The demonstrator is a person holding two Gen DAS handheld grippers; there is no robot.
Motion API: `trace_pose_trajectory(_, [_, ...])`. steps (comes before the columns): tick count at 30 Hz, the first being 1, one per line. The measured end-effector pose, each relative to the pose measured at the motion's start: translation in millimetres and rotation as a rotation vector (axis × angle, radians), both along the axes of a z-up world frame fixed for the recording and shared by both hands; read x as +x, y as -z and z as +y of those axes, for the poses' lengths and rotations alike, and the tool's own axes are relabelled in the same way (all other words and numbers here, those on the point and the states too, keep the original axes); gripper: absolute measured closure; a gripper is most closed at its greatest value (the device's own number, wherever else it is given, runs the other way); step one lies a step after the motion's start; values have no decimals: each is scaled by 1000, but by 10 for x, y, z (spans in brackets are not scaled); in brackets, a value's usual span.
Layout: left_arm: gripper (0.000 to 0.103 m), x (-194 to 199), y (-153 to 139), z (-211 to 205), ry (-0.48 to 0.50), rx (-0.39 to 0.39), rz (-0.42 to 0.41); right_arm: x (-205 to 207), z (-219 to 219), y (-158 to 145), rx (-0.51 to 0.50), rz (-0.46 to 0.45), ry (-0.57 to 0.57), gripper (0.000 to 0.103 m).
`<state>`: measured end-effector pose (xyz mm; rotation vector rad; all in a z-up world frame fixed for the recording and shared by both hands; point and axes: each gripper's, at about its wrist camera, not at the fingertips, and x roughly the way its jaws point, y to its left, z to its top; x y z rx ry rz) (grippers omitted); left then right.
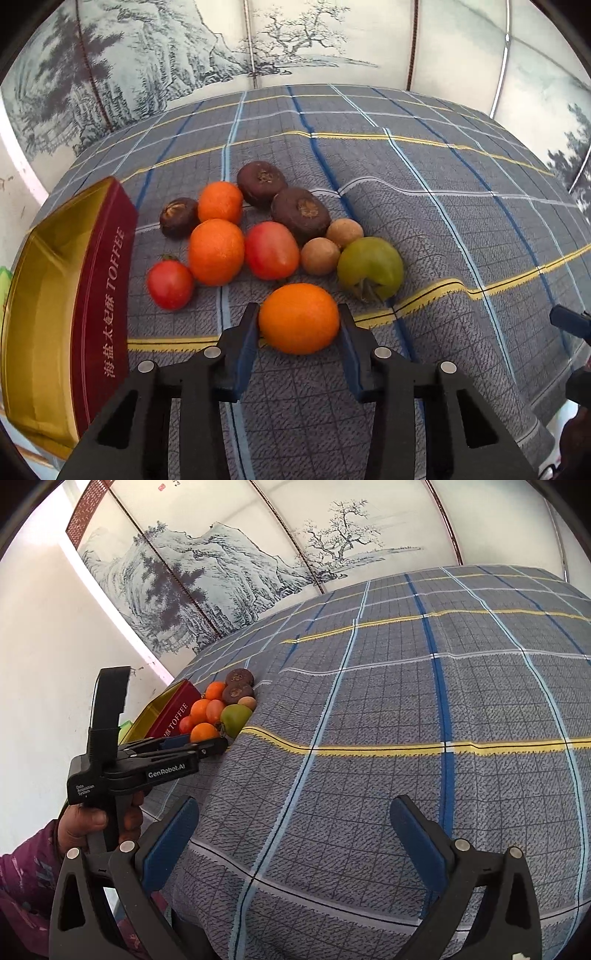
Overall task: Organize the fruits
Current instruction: 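Reach the left gripper to the large orange and grasp it, then carry the orange into the tin and release it while the right gripper grasps the green fruit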
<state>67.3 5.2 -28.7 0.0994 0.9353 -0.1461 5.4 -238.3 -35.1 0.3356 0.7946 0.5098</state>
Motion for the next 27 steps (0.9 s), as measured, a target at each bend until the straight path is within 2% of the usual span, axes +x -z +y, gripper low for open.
trace_pose_trajectory(17, [62, -648, -511, 329, -19, -80, -72, -92, 286, -139, -106, -53, -74, 0])
trace_pose_trajectory(27, [62, -803, -752, 737, -79, -76, -113, -105, 507, -210, -160, -71, -125, 0])
